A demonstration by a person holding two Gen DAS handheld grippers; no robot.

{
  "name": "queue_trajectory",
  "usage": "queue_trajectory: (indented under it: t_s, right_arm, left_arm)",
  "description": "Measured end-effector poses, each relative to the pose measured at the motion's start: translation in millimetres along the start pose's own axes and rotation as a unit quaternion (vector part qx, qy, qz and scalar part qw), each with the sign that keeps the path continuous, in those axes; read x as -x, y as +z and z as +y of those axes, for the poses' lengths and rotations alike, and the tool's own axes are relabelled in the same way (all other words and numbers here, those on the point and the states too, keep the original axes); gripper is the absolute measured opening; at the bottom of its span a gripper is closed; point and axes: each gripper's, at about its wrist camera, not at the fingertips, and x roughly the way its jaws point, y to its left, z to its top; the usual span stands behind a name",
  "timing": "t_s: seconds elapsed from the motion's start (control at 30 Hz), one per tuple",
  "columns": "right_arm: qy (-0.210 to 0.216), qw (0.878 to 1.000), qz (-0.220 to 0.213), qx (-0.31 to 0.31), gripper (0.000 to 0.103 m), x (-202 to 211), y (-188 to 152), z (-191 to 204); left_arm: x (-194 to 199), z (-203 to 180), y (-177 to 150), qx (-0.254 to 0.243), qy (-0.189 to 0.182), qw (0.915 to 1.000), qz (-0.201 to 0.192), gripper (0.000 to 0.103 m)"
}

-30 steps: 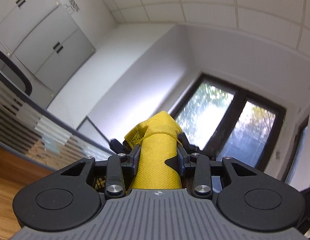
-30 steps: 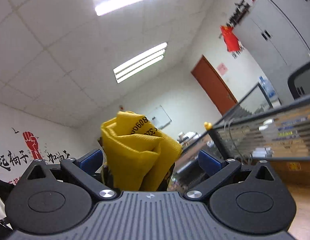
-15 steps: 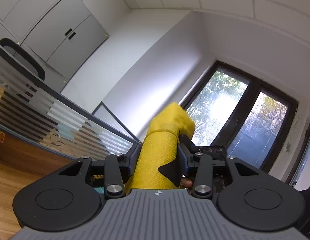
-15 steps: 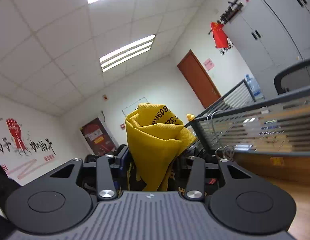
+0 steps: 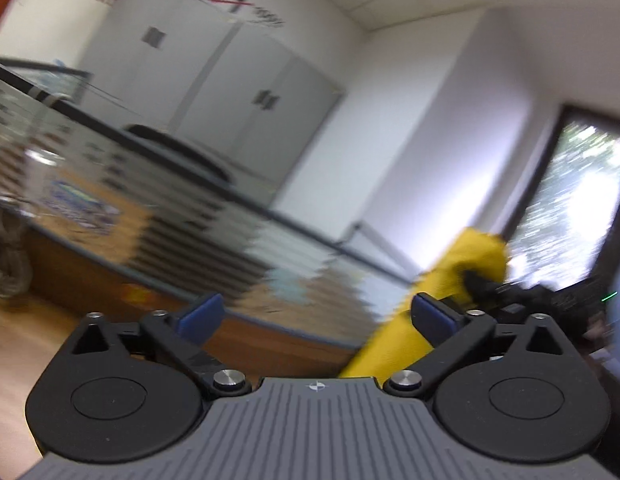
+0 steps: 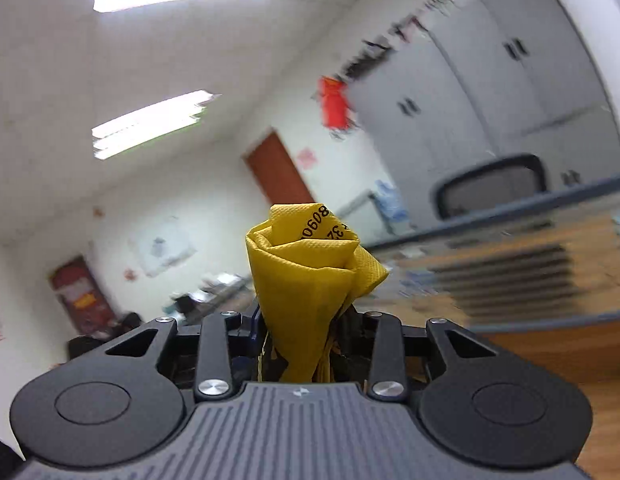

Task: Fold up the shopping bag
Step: 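Lower the bundle into the light-blue hexagonal box and open the right gripper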

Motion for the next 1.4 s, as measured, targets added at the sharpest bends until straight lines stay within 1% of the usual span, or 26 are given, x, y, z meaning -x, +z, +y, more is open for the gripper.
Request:
queue_trajectory:
  t_s: [0.03,0.07,0.13,0.17,0.2,0.23,0.27,0.3,0.33,0.4,0.5,0.57,0.6,0.63,0.7,0.73,0.8,0.87,0.93,0.97,1.07,1.2,1.27,1.3,1.33,1.4]
  right_arm:
    - [-0.022,1.0,0.009,-0.001,0.039,6,4,-9]
    - [-0.045,0.999,0.018,-0.001,0.039,12,7,-19]
    - [-0.09,0.996,0.029,-0.001,0.04,25,13,-40]
    - [-0.103,0.994,0.031,-0.003,0.04,28,14,-48]
    - [-0.135,0.99,0.031,-0.006,0.04,38,18,-63]
    - [-0.148,0.988,0.032,-0.005,0.04,44,20,-70]
    - [-0.177,0.983,0.04,0.002,0.04,51,25,-83]
    - [-0.206,0.977,0.045,0.009,0.04,57,27,-95]
    - [-0.24,0.969,0.059,0.016,0.041,63,30,-114]
    - [-0.301,0.95,0.08,0.029,0.041,69,34,-150]
    - [-0.352,0.925,0.138,0.031,0.041,57,36,-205]
    - [-0.385,0.902,0.192,0.045,0.042,43,29,-246]
    - [-0.391,0.893,0.217,0.049,0.042,31,27,-259]
    - [-0.395,0.888,0.232,0.053,0.042,21,25,-266]
    - [-0.399,0.866,0.295,0.059,0.042,-5,11,-306]
    - [-0.398,0.861,0.31,0.059,0.042,-12,8,-314]
    - [-0.393,0.838,0.373,0.065,0.043,-38,-4,-347]
    - [-0.393,0.813,0.424,0.071,0.043,-59,-13,-380]
    - [-0.387,0.79,0.469,0.074,0.043,-74,-25,-406]
    - [-0.385,0.785,0.479,0.074,0.043,-79,-29,-415]
    - [-0.386,0.763,0.514,0.071,0.044,-86,-48,-450]
    - [-0.382,0.739,0.551,0.065,0.046,-86,-71,-474]
    - [-0.375,0.738,0.559,0.049,0.047,-85,-76,-493]
    - [-0.371,0.733,0.568,0.052,0.048,-86,-79,-497]
    - [-0.369,0.722,0.582,0.062,0.048,-89,-82,-504]
    - [-0.377,0.707,0.593,0.08,0.052,-95,-87,-514]
  left_arm:
    - [-6,-5,-6,-0.018,0.023,0.9995,0.005,0.103]
    - [-10,-7,-9,-0.028,0.033,0.999,0.008,0.103]
    - [-23,-20,-23,-0.064,0.067,0.9956,0.018,0.103]
    - [-27,-23,-27,-0.072,0.074,0.9945,0.02,0.103]
    - [-34,-29,-33,-0.085,0.085,0.9924,0.025,0.103]
    - [-44,-38,-42,-0.099,0.097,0.9897,0.034,0.103]
    - [-48,-41,-45,-0.104,0.101,0.9886,0.039,0.103]
    - [-57,-47,-51,-0.112,0.108,0.9866,0.051,0.103]
    - [-70,-54,-58,-0.115,0.117,0.9843,0.067,0.103]
    - [-84,-58,-69,-0.111,0.122,0.9835,0.074,0.103]
    - [-105,-67,-86,-0.105,0.116,0.984,0.085,0.103]
    - [-130,-69,-97,-0.088,0.119,0.9836,0.104,0.103]
    - [-135,-69,-99,-0.086,0.118,0.9835,0.106,0.103]
    - [-144,-70,-103,-0.081,0.117,0.9832,0.114,0.103]
    - [-150,-80,-105,-0.078,0.118,0.9826,0.12,0.103]
    - [-158,-82,-108,-0.08,0.124,0.9811,0.124,0.103]
    - [-166,-85,-111,-0.084,0.135,0.9786,0.131,0.103]
    - [-179,-85,-117,-0.085,0.148,0.9747,0.144,0.103]
    - [-186,-85,-122,-0.084,0.152,0.973,0.153,0.103]
    - [-190,-85,-125,-0.083,0.153,0.972,0.158,0.103]
    - [-201,-82,-132,-0.08,0.152,0.97,0.172,0.103]
    - [-219,-86,-137,-0.09,0.145,0.9671,0.189,0.103]
    - [-229,-90,-136,-0.1,0.141,0.9649,0.198,0.103]
    - [-234,-92,-136,-0.104,0.14,0.9637,0.202,0.103]
    - [-236,-94,-133,-0.106,0.138,0.9633,0.205,0.103]
    - [-242,-99,-130,-0.12,0.133,0.9609,0.211,0.103]
